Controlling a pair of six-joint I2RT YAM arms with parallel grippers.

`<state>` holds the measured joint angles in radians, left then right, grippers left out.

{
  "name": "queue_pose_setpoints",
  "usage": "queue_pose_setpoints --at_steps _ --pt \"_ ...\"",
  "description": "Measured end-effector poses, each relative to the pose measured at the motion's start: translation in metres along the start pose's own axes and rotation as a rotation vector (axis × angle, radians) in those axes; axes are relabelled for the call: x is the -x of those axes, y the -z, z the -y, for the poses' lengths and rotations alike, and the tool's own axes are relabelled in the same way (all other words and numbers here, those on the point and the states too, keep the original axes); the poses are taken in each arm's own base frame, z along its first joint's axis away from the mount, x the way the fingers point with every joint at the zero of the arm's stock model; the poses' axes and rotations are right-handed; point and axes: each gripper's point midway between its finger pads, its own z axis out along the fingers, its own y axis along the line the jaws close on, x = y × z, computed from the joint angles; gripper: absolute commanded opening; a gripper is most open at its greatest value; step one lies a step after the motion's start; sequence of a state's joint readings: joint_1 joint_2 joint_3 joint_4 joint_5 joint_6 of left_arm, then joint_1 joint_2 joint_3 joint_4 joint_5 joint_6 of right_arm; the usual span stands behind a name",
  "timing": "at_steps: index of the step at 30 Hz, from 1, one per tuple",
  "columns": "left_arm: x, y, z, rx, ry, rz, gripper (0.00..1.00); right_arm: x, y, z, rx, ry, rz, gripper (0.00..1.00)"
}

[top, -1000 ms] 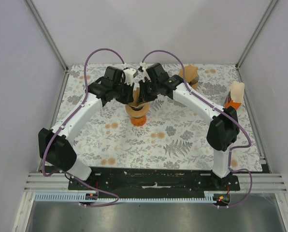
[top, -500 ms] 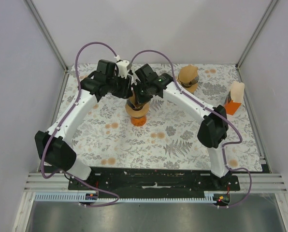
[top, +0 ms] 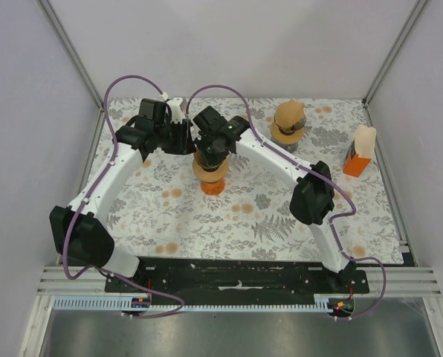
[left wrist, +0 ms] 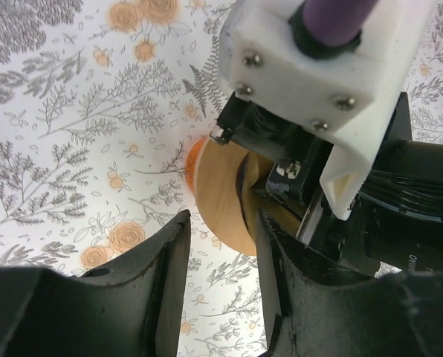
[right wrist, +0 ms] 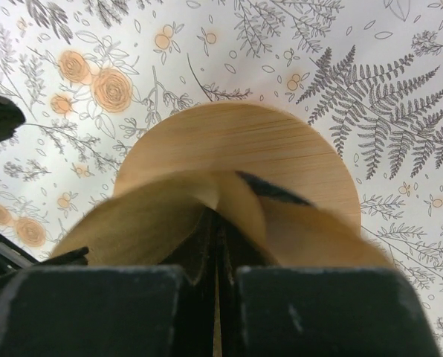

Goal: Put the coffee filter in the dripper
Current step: Adjust the coffee filter in the coffee dripper.

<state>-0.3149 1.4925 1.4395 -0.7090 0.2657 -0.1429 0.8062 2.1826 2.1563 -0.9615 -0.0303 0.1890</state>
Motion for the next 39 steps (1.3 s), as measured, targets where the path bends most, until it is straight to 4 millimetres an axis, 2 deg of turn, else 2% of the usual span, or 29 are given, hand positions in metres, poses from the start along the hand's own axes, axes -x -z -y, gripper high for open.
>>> queue_pose_setpoints --at_steps 6,23,27,32,39 --pt "-0.02 -0.009 -0.004 -0.001 0.069 -0.022 0.47 -0.01 -0.007 0.0 -0.017 0.03 -0.043 0.0" --pt "-0.017 -0.008 -0.003 -0.022 0.119 -0.014 0.52 -0.012 -0.009 -0.004 -0.009 0.01 -0.053 0.0" --pt "-0.018 -0.013 -0.002 -0.046 0.128 0.007 0.52 -0.012 -0.009 -0.005 -0.008 -0.005 -0.055 0.0" --pt "-0.026 -0.021 -0.002 -0.064 0.134 0.008 0.43 -0.013 -0.009 -0.006 -0.007 -0.01 -0.058 0.0" --pt "-0.026 -0.023 0.007 -0.113 0.131 0.012 0.21 -0.01 -0.008 -0.007 -0.003 -0.024 -0.051 0.0"
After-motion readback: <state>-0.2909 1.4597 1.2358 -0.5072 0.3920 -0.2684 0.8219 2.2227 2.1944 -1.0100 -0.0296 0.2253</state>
